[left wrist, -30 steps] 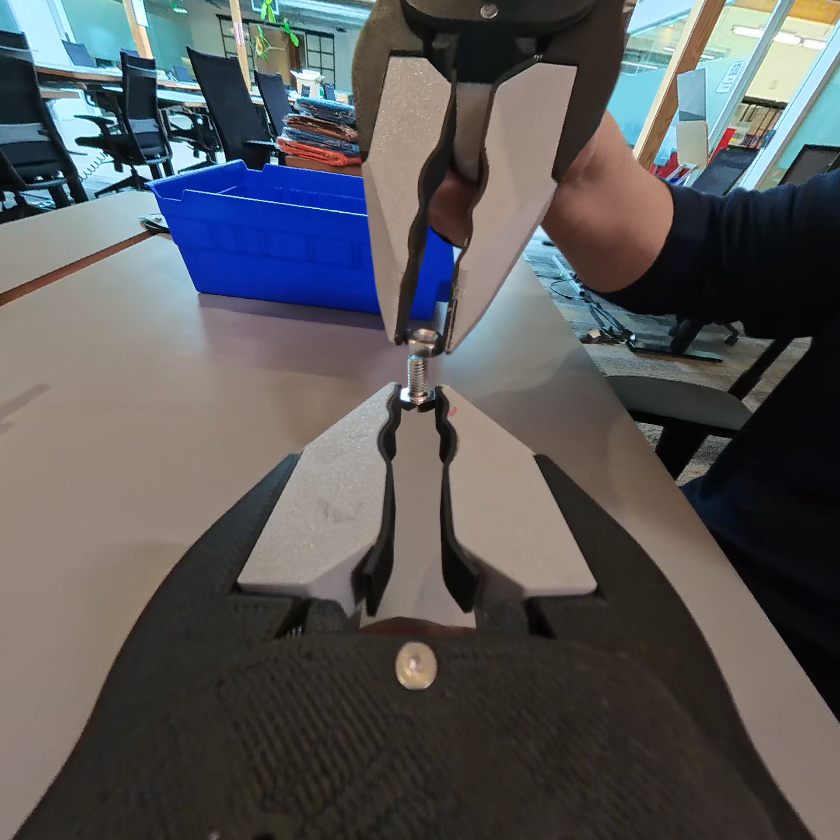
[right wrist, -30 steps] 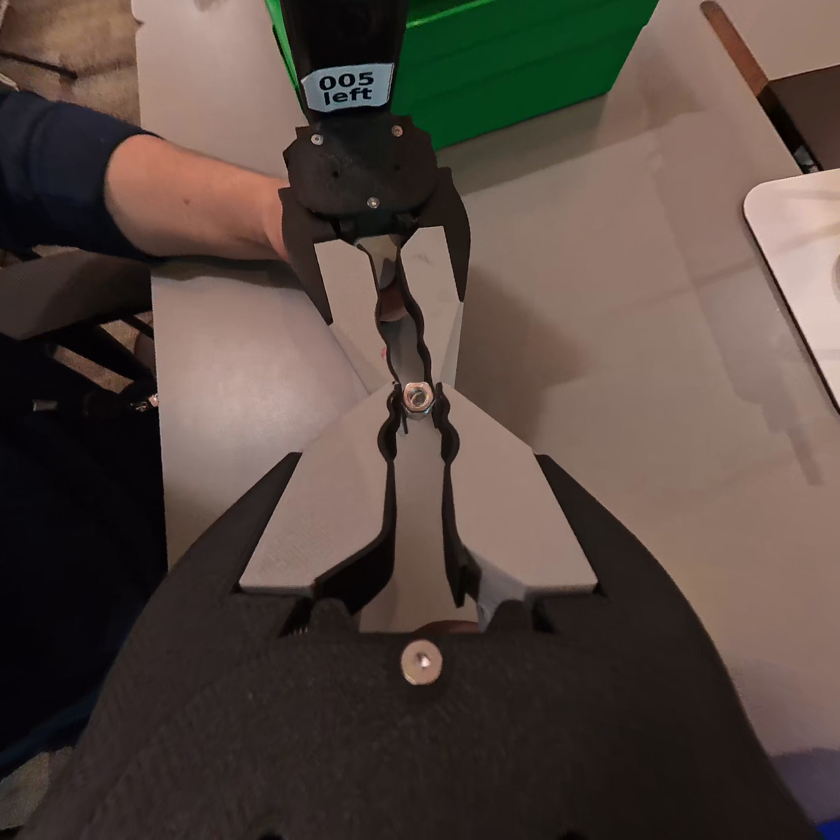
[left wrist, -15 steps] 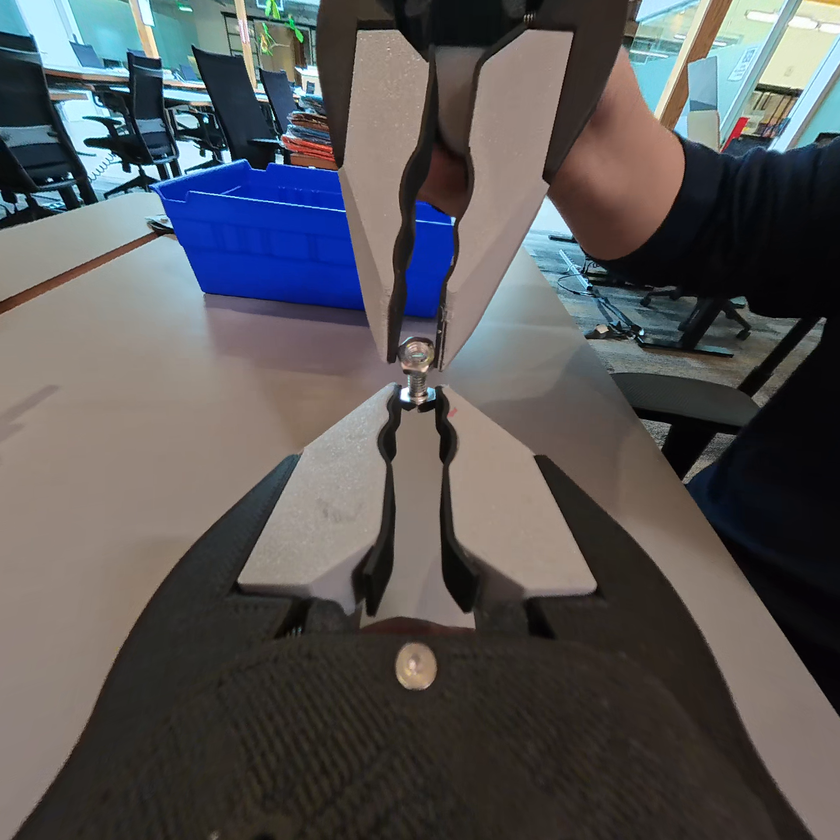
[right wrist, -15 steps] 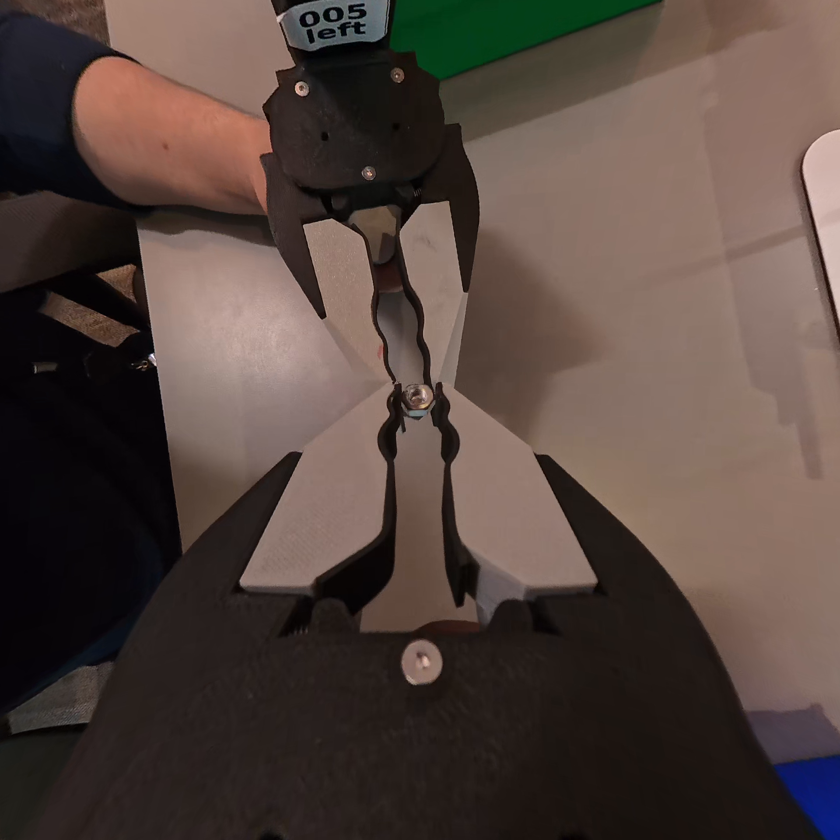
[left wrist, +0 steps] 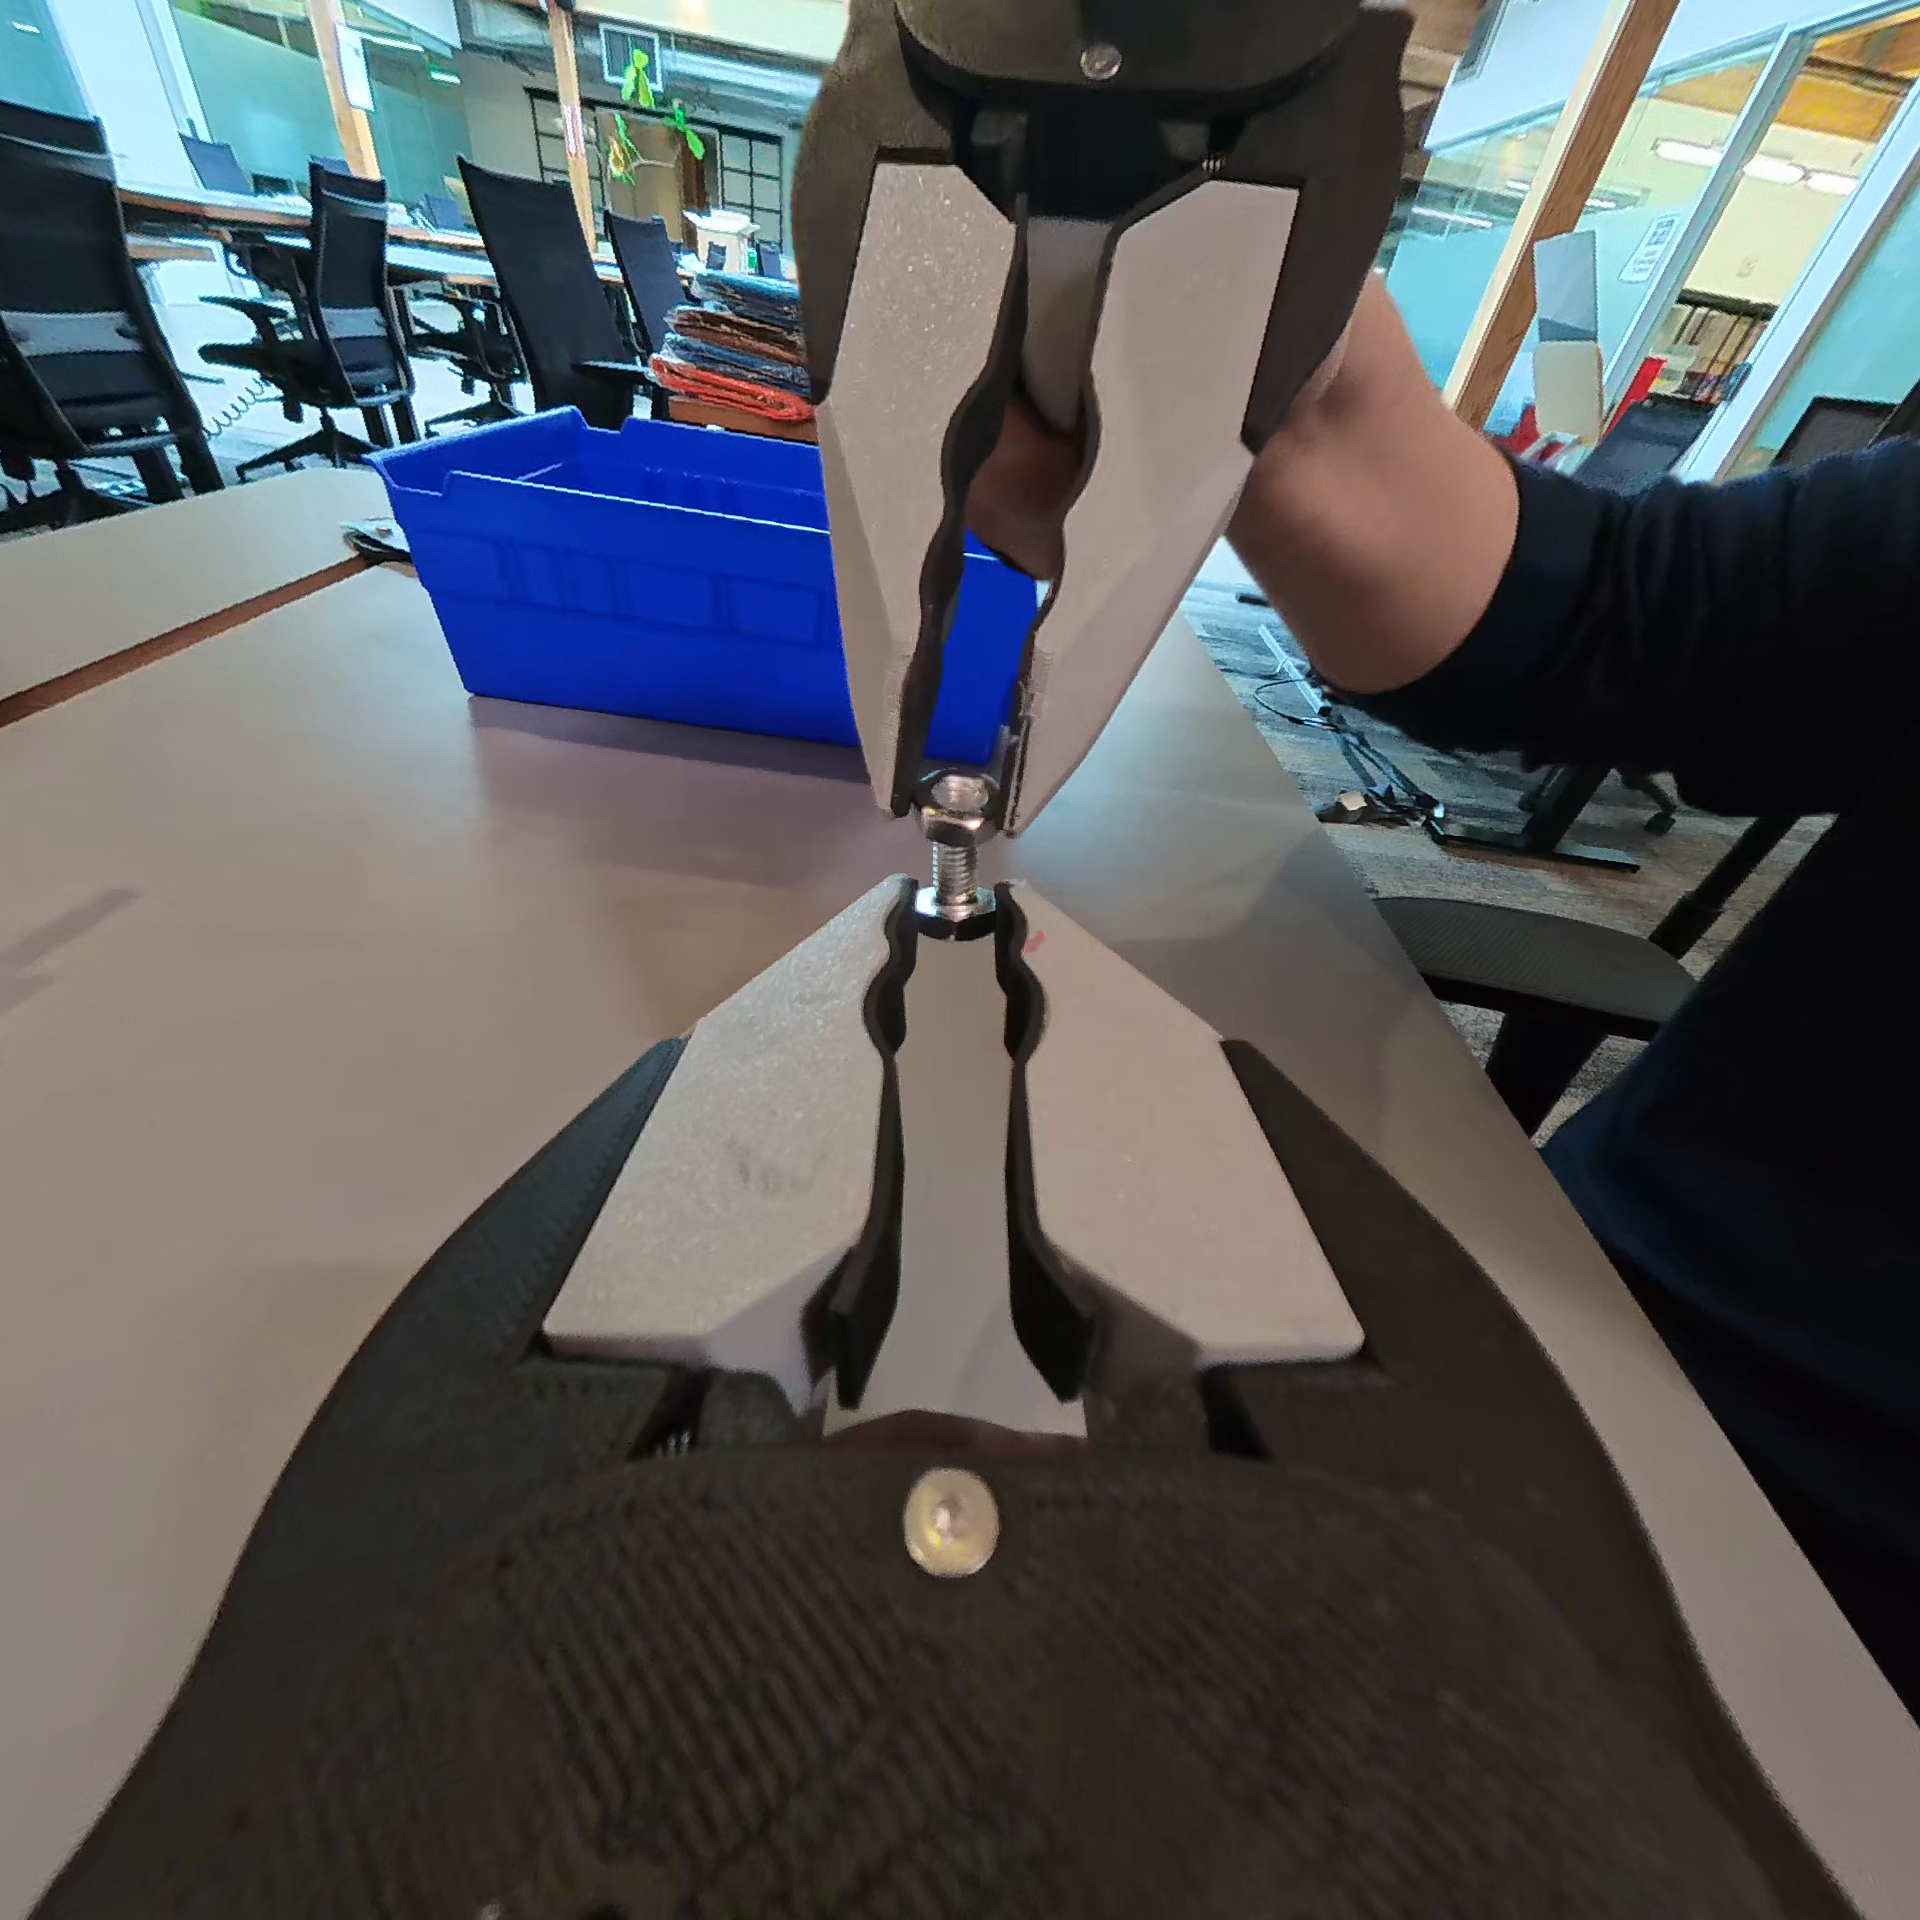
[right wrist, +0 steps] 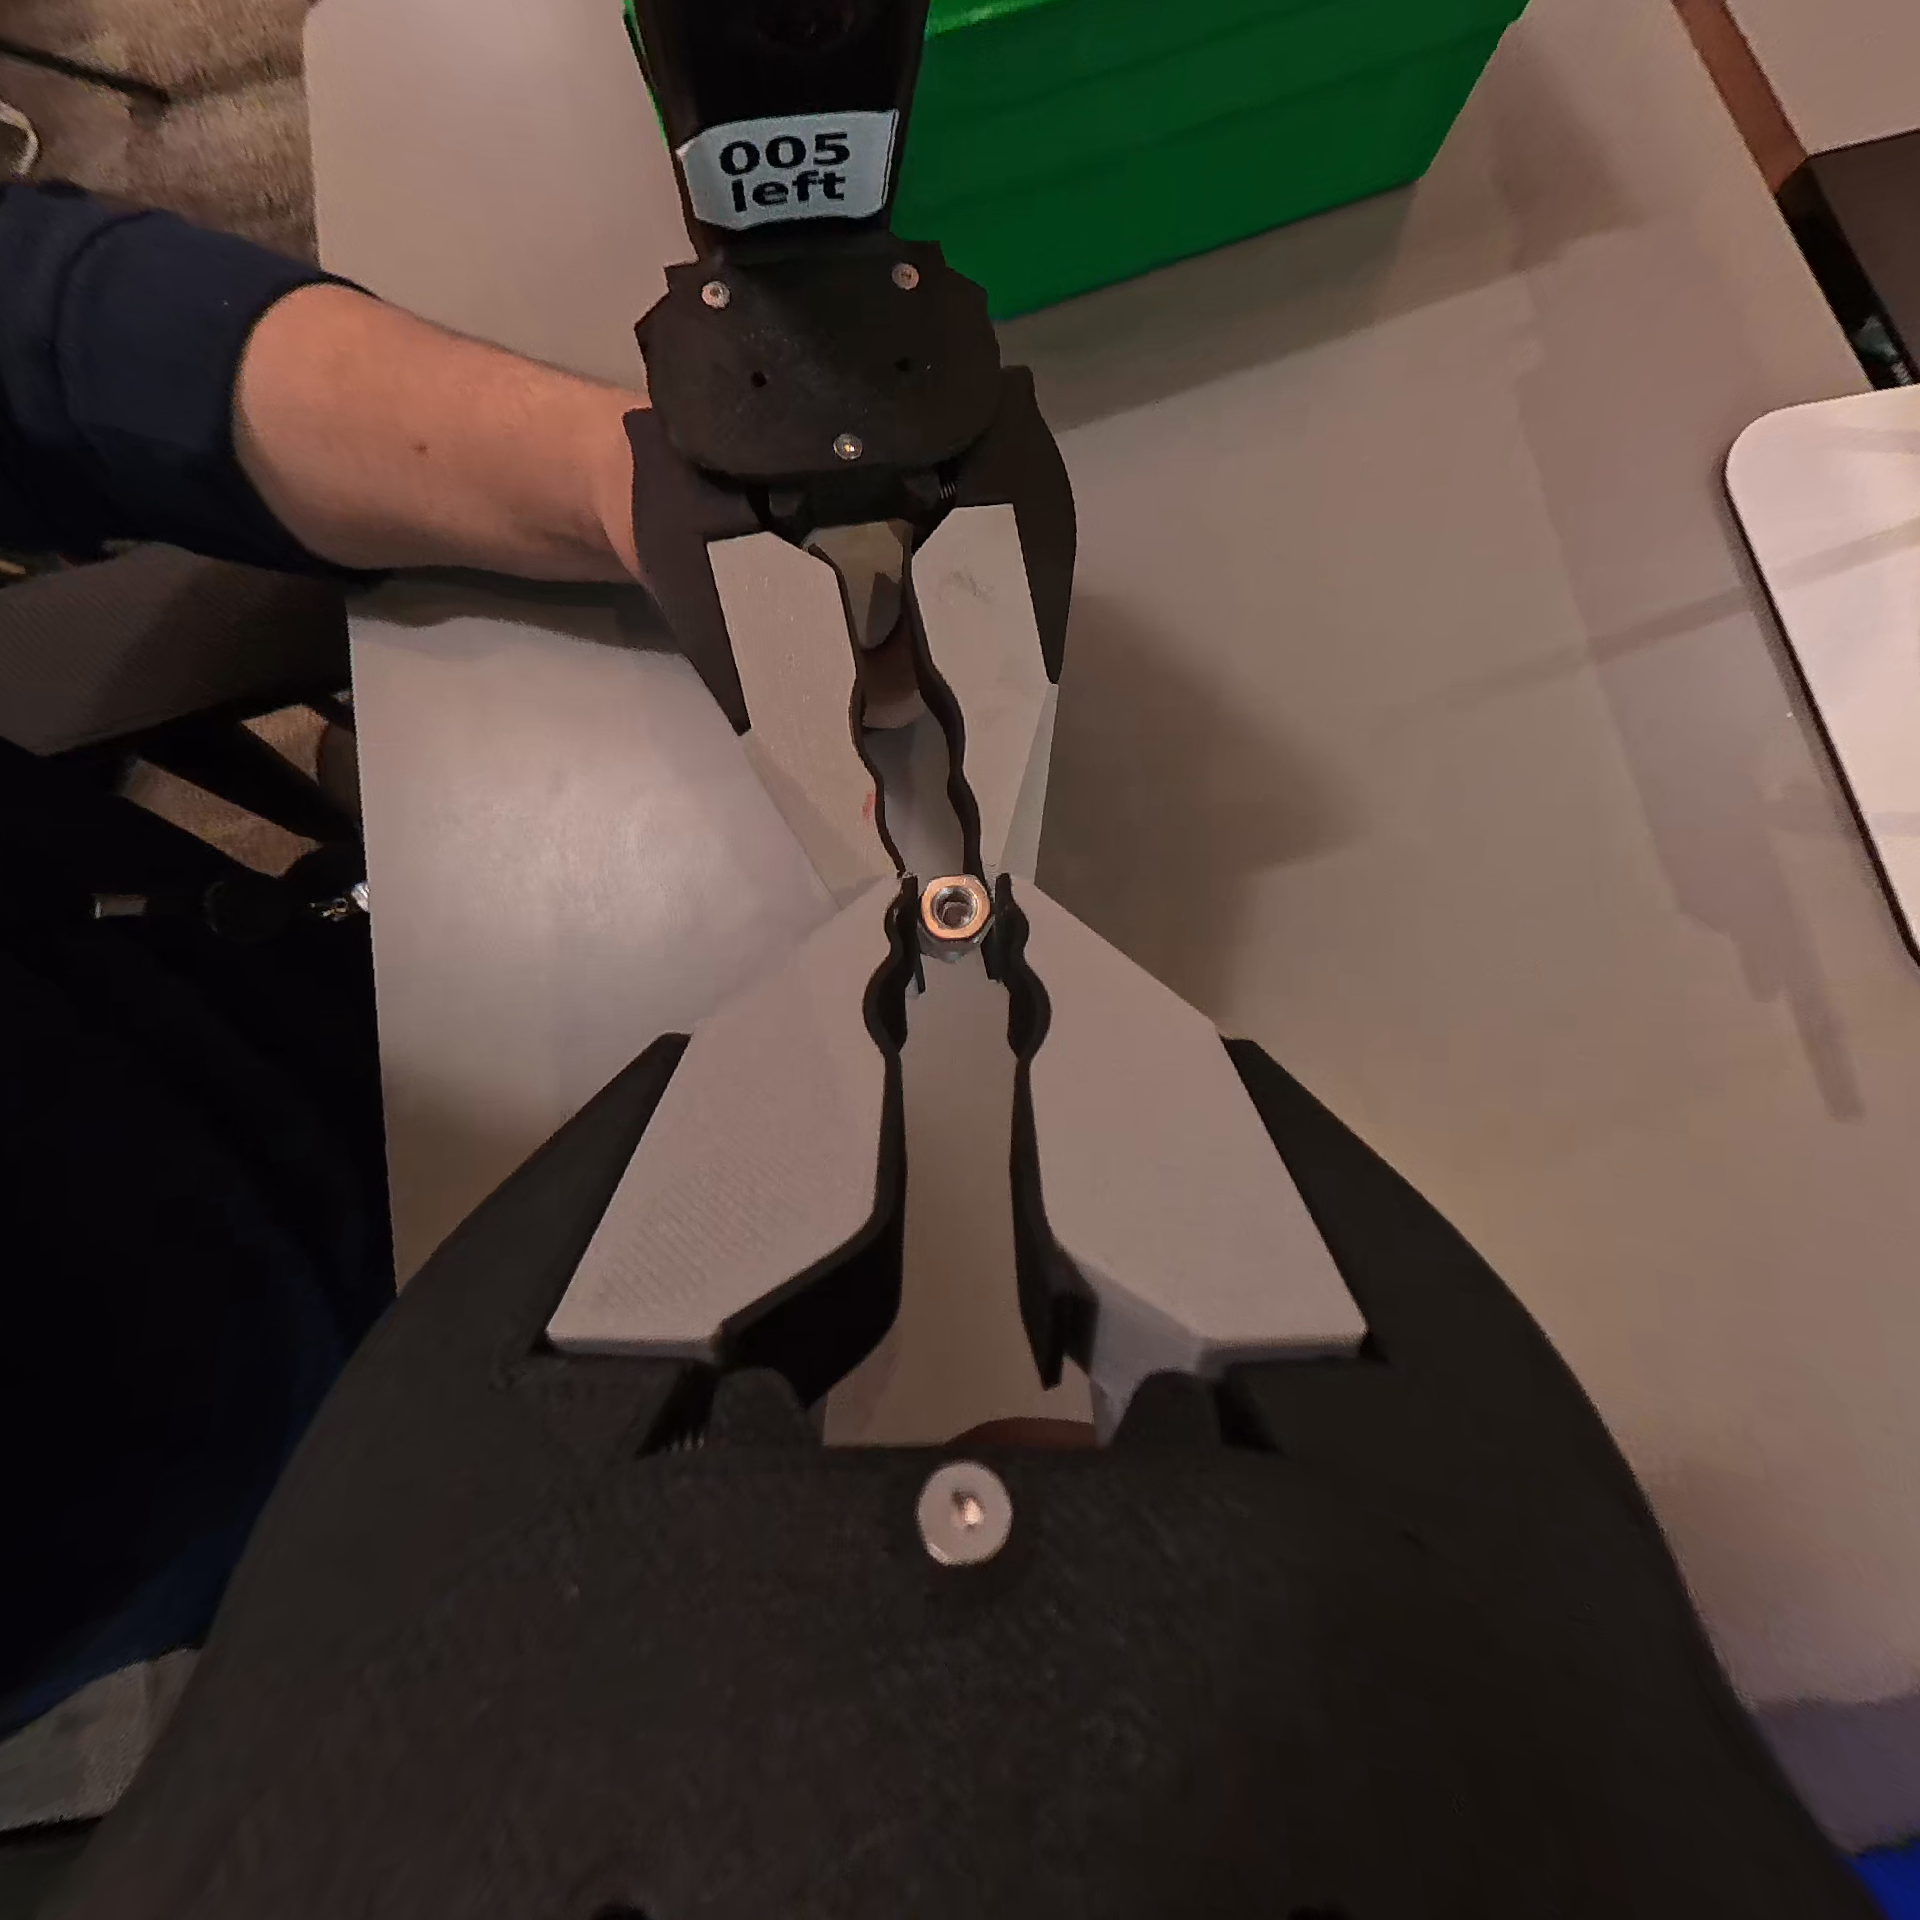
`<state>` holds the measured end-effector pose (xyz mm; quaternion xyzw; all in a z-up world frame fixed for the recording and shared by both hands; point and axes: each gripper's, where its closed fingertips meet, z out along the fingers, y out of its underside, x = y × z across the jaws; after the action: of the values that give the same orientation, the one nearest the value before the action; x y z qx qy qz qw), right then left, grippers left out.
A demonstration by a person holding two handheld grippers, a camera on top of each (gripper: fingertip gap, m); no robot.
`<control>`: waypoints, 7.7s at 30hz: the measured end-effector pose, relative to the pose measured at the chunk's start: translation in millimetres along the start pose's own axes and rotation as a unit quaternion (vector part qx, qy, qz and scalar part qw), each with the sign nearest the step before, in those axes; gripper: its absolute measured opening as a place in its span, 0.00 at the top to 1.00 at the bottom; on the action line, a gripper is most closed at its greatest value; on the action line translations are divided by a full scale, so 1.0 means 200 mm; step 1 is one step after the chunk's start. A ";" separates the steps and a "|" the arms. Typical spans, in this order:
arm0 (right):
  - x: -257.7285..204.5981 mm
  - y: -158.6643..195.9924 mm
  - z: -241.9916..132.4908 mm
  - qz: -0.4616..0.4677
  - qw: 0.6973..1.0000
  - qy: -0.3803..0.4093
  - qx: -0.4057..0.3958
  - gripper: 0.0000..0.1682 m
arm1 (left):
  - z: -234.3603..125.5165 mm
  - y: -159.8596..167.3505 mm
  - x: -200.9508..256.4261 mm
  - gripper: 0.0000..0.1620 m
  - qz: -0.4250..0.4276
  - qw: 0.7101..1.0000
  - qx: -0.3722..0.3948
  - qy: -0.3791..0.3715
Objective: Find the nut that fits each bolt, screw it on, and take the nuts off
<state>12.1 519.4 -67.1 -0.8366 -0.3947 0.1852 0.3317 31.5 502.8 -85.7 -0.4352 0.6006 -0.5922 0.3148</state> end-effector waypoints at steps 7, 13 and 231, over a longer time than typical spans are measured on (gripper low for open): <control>0.00 -0.01 -0.02 0.009 0.999 0.003 0.047 0.93 | 0.00 -0.02 0.01 0.93 -0.006 1.000 0.012 0.006; 0.00 -0.02 -0.03 0.018 0.997 -0.002 0.071 0.94 | -0.01 -0.03 0.00 0.92 -0.009 1.000 0.020 0.005; -0.08 0.03 -0.06 -0.011 0.999 0.040 0.006 0.93 | 0.04 -0.02 0.10 0.93 0.015 1.000 0.005 0.016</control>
<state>12.4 497.8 -62.4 -0.8368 -0.3893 0.1503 0.3545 31.1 481.1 -79.0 -0.4149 0.6092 -0.5973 0.3162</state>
